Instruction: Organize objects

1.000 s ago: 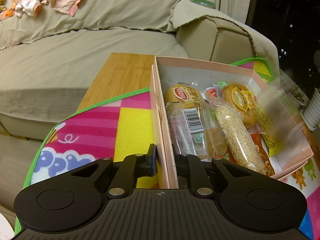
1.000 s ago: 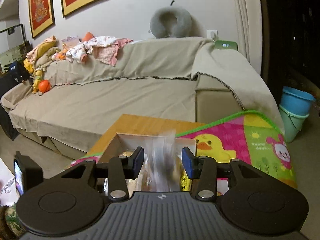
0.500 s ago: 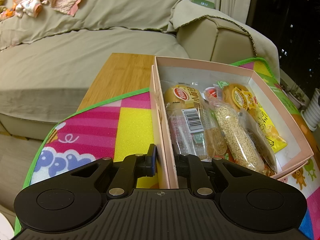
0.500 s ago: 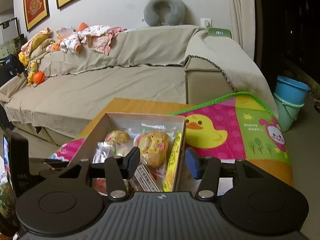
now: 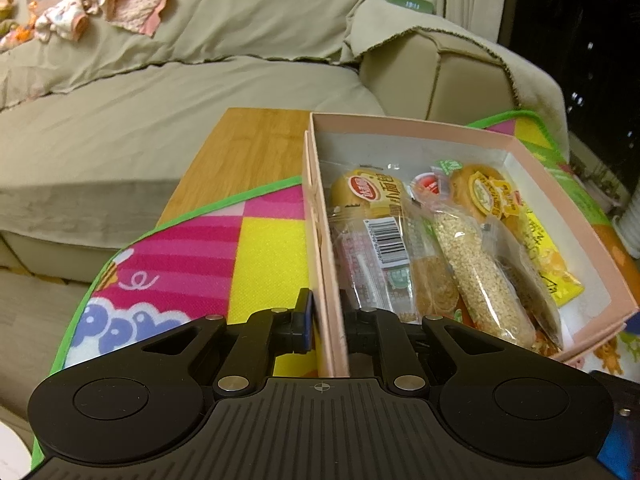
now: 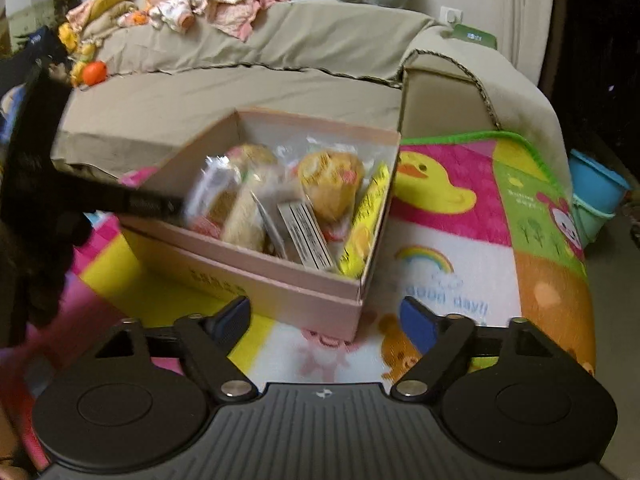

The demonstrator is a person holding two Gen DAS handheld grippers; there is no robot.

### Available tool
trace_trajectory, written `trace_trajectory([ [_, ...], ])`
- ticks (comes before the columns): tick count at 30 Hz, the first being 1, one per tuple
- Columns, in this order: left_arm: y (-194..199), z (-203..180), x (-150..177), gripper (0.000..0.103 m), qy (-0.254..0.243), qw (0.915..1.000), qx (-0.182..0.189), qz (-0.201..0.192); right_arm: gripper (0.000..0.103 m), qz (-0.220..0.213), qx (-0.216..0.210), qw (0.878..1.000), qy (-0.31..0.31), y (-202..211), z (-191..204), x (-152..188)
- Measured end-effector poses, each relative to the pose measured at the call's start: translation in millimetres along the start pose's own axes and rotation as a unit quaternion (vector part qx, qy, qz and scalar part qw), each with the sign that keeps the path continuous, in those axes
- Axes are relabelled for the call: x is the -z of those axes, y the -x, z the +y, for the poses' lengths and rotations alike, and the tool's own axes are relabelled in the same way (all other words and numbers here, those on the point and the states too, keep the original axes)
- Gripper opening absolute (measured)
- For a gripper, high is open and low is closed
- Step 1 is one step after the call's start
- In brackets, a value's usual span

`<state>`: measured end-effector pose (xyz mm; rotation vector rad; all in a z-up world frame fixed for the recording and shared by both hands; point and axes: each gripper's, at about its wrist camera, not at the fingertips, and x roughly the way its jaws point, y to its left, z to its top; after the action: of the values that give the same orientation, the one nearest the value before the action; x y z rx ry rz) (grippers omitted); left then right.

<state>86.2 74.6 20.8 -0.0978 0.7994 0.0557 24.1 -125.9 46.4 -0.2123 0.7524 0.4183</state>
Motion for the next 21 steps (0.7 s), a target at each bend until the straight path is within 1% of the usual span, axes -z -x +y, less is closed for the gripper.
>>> trace_trajectory([
  [1,-3.4,-6.4,-3.6,0.012,-0.003,1.0,-0.003,0.0,0.067,0.001,0.004,1.0,-0.008,-5.4,-1.1,2.7],
  [2,-8.3,-14.0,-8.6,0.012,-0.01,0.9999,0.002,0.0,0.065,0.002,0.005,1.0,-0.022,-10.7,-5.1,4.6],
  [4,-21.8,-27.8,-18.6,0.015,-0.023,0.9995,0.021,-0.004,0.065,0.004,0.001,0.999,-0.054,-21.7,-16.1,3.8],
  [5,-28.1,-32.0,-24.1,0.015,-0.023,0.9994,0.025,-0.007,0.068,0.001,0.008,0.998,-0.07,-26.4,-22.1,2.8],
  [6,-37.0,-35.8,-32.4,0.013,-0.025,0.9993,0.028,-0.007,0.068,-0.003,0.021,0.997,-0.078,-30.3,-26.6,2.1],
  [8,-47.1,-39.2,-41.7,0.018,-0.039,0.999,0.023,-0.007,0.068,-0.013,0.036,0.995,-0.089,-38.4,-36.8,-1.6],
  [9,-51.0,-39.3,-44.7,0.025,-0.051,0.9984,0.019,-0.011,0.068,-0.015,0.04,0.994,-0.1,-42.7,-42.5,-4.2],
  [10,-54.6,-38.2,-46.8,0.037,-0.067,0.9975,0.011,-0.018,0.068,-0.016,0.04,0.993,-0.109,-45.9,-46.9,-6.8],
  [12,-56.3,-35.0,-47.9,0.044,-0.08,0.9963,-0.006,-0.031,0.068,-0.023,0.038,0.993,-0.113,-48.4,-49.8,-10.0],
  [13,-56.9,-33.6,-48.0,0.044,-0.083,0.9956,-0.022,-0.037,0.068,-0.029,0.038,0.993,-0.109,-47.3,-48.2,-10.7],
  [14,-56.8,-33.8,-47.4,0.047,-0.085,0.9947,-0.036,-0.044,0.072,-0.036,0.039,0.993,-0.104,-45.6,-46.8,-10.4],
  [15,-56.4,-32.4,-47.4,0.051,-0.084,0.9944,-0.042,-0.049,0.076,-0.042,0.042,0.993,-0.097,-43.3,-45.4,-9.7],
  [16,-54.7,-30.6,-46.5,0.053,-0.08,0.9944,-0.044,-0.053,0.082,-0.047,0.05,0.993,-0.091,-40.1,-43.1,-8.2],
  [17,-50.8,-29.3,-45.7,0.053,-0.076,0.9944,-0.042,-0.06,0.088,-0.051,0.057,0.993,-0.087,-36.6,-41.7,-6.0],
  [18,-42.4,-28.0,-44.0,0.053,-0.071,0.994,-0.04,-0.074,0.091,-0.053,0.063,0.993,-0.084,-33.3,-42.5,-3.5],
  [19,-33.6,-26.8,-42.3,0.053,-0.068,0.9932,-0.039,-0.087,0.098,-0.053,0.068,0.993,-0.083,-29.4,-42.6,1.2],
  [20,-22.6,-25.9,-40.4,0.052,-0.065,0.992,-0.037,-0.102,0.103,-0.05,0.071,0.993,-0.083,-25.8,-43.0,6.3],
  [21,-6.4,-25.0,-36.5,0.052,-0.062,0.9897,-0.033,-0.125,0.103,-0.047,0.073,0.993,-0.084,-23.9,-44.8,9.0],
])
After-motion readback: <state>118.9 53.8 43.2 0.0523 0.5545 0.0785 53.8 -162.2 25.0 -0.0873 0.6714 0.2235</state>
